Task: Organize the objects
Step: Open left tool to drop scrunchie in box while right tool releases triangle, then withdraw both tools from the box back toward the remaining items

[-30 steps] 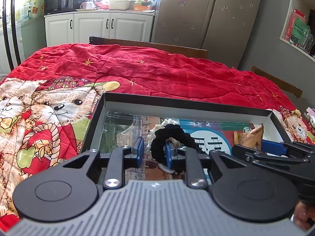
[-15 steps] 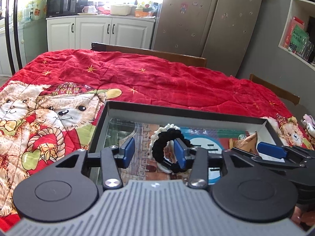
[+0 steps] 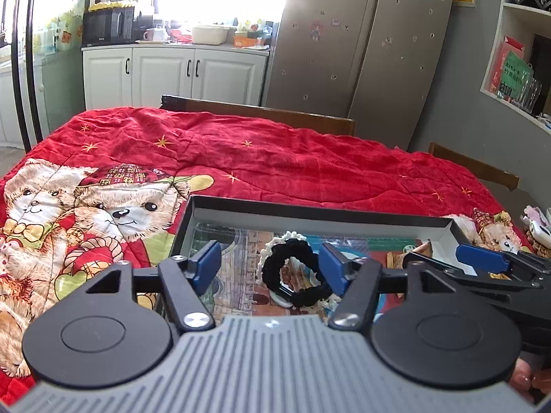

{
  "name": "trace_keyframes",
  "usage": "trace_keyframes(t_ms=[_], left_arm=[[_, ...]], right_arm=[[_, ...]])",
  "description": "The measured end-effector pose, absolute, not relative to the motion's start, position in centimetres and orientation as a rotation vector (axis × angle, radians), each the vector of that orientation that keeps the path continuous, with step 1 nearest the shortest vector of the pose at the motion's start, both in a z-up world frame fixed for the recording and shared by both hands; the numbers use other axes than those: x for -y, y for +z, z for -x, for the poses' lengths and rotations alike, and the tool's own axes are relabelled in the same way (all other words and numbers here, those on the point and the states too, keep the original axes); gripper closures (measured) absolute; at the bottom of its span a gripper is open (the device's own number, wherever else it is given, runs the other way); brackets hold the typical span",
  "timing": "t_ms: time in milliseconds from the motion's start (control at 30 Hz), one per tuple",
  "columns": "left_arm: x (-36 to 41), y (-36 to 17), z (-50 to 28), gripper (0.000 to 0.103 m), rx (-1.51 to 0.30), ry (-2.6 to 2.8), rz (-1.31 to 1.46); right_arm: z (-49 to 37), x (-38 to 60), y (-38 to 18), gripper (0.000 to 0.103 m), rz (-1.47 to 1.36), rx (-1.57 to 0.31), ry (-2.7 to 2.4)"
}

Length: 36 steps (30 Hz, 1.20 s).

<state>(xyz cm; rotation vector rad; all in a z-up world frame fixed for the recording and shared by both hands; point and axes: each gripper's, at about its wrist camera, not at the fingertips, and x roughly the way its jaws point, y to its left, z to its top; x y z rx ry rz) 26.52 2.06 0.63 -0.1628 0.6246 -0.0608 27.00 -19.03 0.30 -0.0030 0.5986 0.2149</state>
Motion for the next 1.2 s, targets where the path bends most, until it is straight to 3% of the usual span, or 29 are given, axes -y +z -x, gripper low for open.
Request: trace_keyframes(t_ms=[167,1200], left_arm=[[-2.1,1.4,-25.6,0.022,-0.595,-0.047,0.151],[-1.2,5.3,-18.8,0.017,-0.512,-0.081,0.088]], right_arm=[[-26.1,19.2,1.1,0.031,-0.001,-0.58,0.218],[-19.1,20.5,5.1,0.031,-0.027,-0.507,0.242]])
